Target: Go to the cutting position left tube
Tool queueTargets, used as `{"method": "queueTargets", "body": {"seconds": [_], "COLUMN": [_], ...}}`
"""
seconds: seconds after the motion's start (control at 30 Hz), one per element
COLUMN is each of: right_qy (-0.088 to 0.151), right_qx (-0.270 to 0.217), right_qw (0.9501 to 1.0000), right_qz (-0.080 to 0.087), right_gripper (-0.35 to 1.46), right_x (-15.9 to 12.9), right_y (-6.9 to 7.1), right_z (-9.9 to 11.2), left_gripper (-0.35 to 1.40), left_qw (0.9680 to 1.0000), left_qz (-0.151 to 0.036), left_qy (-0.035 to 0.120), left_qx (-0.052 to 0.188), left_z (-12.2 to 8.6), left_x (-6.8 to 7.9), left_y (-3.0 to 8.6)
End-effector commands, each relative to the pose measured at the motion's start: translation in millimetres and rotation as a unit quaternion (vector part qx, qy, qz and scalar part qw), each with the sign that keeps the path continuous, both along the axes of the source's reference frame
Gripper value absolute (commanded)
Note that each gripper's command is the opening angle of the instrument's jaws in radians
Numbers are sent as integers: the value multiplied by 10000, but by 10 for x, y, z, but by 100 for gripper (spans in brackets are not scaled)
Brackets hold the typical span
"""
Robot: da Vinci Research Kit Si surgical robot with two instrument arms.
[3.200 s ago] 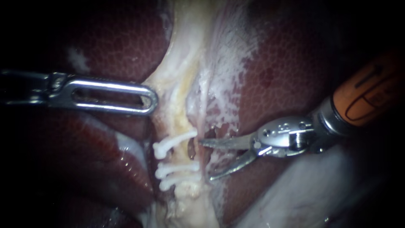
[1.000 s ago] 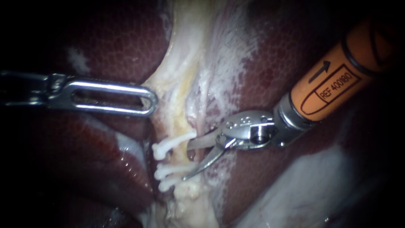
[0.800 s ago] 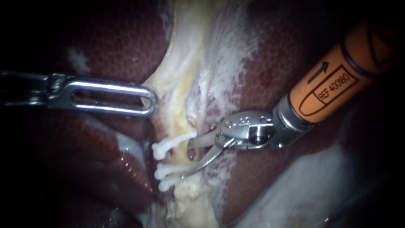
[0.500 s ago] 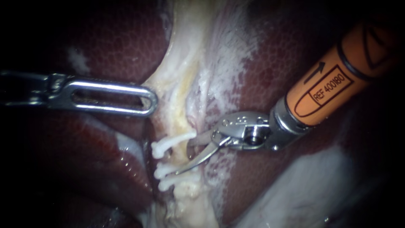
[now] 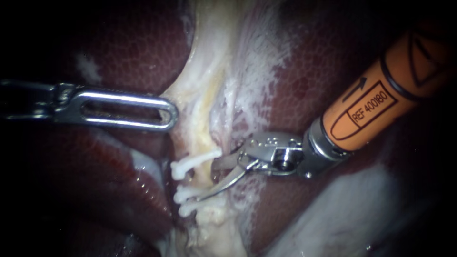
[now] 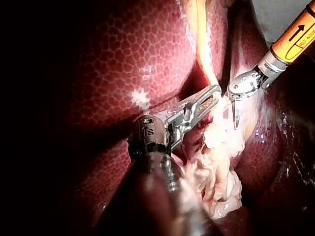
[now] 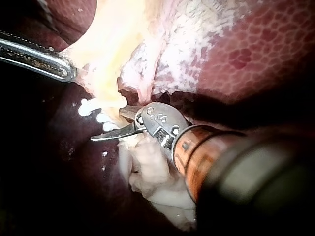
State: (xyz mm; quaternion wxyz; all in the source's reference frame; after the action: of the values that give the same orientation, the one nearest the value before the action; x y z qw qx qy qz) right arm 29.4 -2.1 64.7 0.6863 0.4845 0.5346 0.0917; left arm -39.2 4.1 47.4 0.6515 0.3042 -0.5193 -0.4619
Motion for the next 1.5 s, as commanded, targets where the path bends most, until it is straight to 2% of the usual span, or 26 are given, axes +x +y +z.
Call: {"method": "queueTargets", "body": {"seconds": [0.03, 0.13, 0.43, 0.6, 0.73, 1.5], "right_qy": [25, 101, 101, 114, 114, 90], "right_qx": [27, 49, 49, 54, 54, 90], "right_qw": [10000, 9999, 9999, 9999, 9999, 9999], "right_qz": [-7, -42, -39, -34, -34, -48], "right_gripper": [69, 61, 47, 46, 32, 34], "right_x": [1, 4, 8, 8, 8, 7], "right_y": [0, 0, 2, 2, 3, 1], "right_z": [-1, -1, 1, 2, 4, 8], "left_gripper": [-35, -35, -35, -35, -35, -35], "left_qw": [10000, 10000, 10000, 10000, 10000, 10000], "left_qz": [1, 1, 1, 1, 1, 0], "left_qy": [-1, -1, -1, -1, -1, 0], "left_qx": [0, 0, 0, 0, 0, 0], "left_z": [0, 0, 0, 0, 0, 0], "left_x": [0, 0, 0, 0, 0, 0], "left_y": [0, 0, 0, 0, 0, 0]}}
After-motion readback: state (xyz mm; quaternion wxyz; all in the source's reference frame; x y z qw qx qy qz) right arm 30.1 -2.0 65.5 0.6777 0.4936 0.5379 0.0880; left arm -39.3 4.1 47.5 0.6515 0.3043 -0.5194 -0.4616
